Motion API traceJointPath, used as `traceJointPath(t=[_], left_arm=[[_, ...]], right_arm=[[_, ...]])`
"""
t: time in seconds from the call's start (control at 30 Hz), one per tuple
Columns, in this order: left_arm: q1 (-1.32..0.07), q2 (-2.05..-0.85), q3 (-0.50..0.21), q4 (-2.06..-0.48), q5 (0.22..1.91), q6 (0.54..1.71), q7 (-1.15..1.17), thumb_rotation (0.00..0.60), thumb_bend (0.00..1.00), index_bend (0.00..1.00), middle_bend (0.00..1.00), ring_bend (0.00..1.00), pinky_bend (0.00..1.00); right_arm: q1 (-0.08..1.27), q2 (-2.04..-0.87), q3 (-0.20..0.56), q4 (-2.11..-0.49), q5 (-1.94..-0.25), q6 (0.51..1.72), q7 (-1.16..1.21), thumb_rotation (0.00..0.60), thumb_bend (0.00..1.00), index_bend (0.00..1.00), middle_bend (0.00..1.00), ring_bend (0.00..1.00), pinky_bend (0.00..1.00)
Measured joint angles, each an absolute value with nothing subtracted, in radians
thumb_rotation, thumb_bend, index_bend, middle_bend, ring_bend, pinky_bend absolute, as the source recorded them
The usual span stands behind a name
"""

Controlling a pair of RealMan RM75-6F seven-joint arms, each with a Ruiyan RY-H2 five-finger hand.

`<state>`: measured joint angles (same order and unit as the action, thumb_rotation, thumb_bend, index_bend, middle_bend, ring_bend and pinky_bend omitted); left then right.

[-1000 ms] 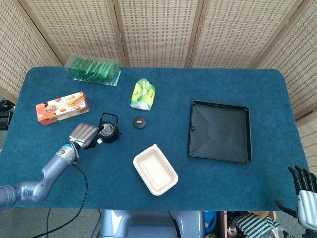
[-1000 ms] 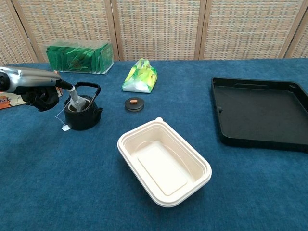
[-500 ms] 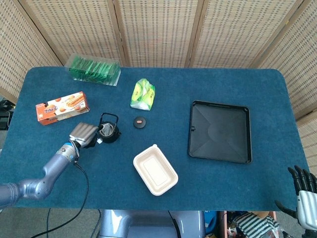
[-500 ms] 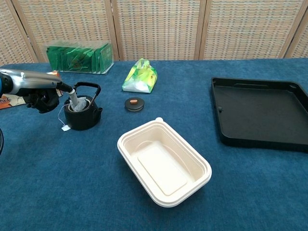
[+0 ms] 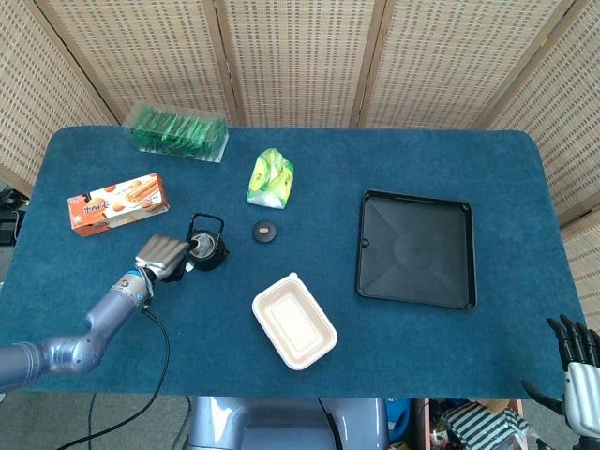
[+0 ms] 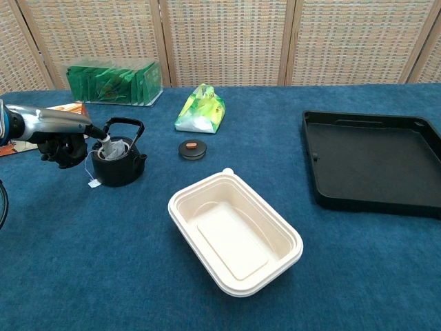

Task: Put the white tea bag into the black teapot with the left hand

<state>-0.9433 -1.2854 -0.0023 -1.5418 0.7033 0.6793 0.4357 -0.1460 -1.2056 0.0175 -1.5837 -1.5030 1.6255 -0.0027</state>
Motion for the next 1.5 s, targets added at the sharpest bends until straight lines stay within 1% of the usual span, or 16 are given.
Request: traceJointPath(t=[0.27,0.77,0.93,1.17,1.5], left_arm=[[-0.950,-1.271,-0.001,-1.563,0.701,0.683,0.415,0.600,1.00,0.23,0.76,0.74,0.67],[-0.911,-1.214,-0.019,-1.633,0.813,0.733,0.343,0.600,1.00,0.23,0.76,0.74,0.67],[-0.913,-1.228,-0.023,-1.611,0.803,0.734,0.340,0.600,1.00,0.23,0.76,0.74,0.67],[-0.937,-1.279,-0.017,-1.535,0.752,0.696,0.356,0.600,1.00,0.23,0.76,0.74,0.67],[-0.962,-1.306,0.002,-1.504,0.703,0.669,0.376,0.600,1.00,0.23,0.76,0.74,0.67]], right_arm=[[-0.149,-1.205,0.017,-1.584,-1.507,1.631,-0.002,0.600,0.02,0.14,0.12,0.00,0.05],[-0.149,-1.206,0.019,-1.583,-1.508,1.630,-0.001,0.600,0.02,0.14,0.12,0.00,0.05],[-0.151,-1.207,0.019,-1.581,-1.504,1.629,0.002,0.600,0.02,0.14,0.13,0.00,0.05],[-0.153,-1.206,0.019,-1.582,-1.500,1.629,0.001,0.600,0.02,0.14,0.13,0.00,0.05],[-0.155,-1.208,0.019,-1.582,-1.501,1.630,0.001,0.600,0.02,0.14,0.12,0.00,0.05]])
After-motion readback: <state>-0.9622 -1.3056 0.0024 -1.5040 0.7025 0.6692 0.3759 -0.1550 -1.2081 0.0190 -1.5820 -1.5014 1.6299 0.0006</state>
